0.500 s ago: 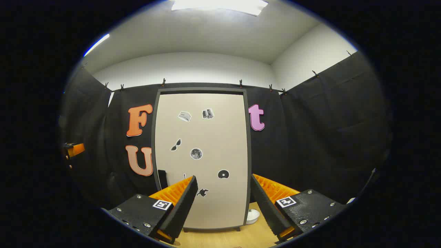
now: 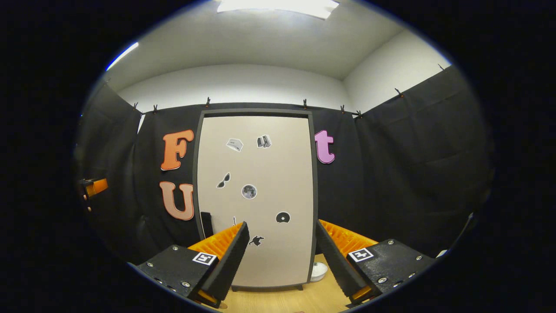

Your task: Open the cabinet door with the right hand, grasp the bottle in the cabinet with the left hand and place it on the coaster, then close the cabinet door with the right hand.

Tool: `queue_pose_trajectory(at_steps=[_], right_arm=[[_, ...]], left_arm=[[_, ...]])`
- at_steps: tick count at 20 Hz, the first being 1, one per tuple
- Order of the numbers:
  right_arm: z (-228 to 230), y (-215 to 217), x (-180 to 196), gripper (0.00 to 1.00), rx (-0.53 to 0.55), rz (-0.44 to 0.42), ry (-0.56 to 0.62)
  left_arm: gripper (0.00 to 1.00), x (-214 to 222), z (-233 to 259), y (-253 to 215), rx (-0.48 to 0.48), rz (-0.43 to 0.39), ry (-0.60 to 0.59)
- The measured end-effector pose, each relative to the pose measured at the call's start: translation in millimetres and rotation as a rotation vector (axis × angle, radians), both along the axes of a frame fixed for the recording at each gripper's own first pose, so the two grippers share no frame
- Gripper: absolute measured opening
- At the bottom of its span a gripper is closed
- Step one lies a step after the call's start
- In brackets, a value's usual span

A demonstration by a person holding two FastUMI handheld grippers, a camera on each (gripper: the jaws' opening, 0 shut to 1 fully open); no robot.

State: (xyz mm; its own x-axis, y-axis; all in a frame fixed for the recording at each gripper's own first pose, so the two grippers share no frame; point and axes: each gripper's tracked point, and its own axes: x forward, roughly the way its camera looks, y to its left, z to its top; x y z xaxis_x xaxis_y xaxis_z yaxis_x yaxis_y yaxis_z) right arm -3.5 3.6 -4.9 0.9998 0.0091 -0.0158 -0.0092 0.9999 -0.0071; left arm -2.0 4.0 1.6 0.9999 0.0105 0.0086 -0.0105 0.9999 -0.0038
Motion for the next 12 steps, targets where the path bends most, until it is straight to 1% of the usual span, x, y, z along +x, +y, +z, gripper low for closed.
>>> queue_pose_trajectory(at_steps=[5,6,7,8,9,10,12], right_arm=[[-2.4,2.4,3.6,0.95,-0.002,0.003,0.006],[-3.1,2.7,5.1,1.0,-0.001,0.003,0.007],[-3.8,3.7,6.0,0.95,-0.001,0.003,0.007],[-4.2,4.7,7.4,0.95,-0.002,0.004,0.009],[-5.4,6.3,8.4,0.95,-0.004,0.006,0.01],[-6.7,7.7,9.2,1.0,-0.008,0.007,0.011],[-9.9,11.2,13.0,1.0,-0.015,0.011,0.016]], left_arm=[[0.97,0.9,-2.6,4.6,-0.002,0.014,0.001],[0.95,1.1,-3.8,4.7,-0.003,0.015,0.002],[0.97,1.4,-3.7,5.8,-0.003,0.017,0.003],[0.95,1.8,-4.2,6.7,-0.001,0.02,0.003],[0.97,1.7,-4.2,8.6,0.001,0.023,0.002],[0.97,0.6,-4.0,9.9,0.002,0.026,0.001],[0.97,0.1,-4.6,12.2,0.004,0.031,-0.001]])
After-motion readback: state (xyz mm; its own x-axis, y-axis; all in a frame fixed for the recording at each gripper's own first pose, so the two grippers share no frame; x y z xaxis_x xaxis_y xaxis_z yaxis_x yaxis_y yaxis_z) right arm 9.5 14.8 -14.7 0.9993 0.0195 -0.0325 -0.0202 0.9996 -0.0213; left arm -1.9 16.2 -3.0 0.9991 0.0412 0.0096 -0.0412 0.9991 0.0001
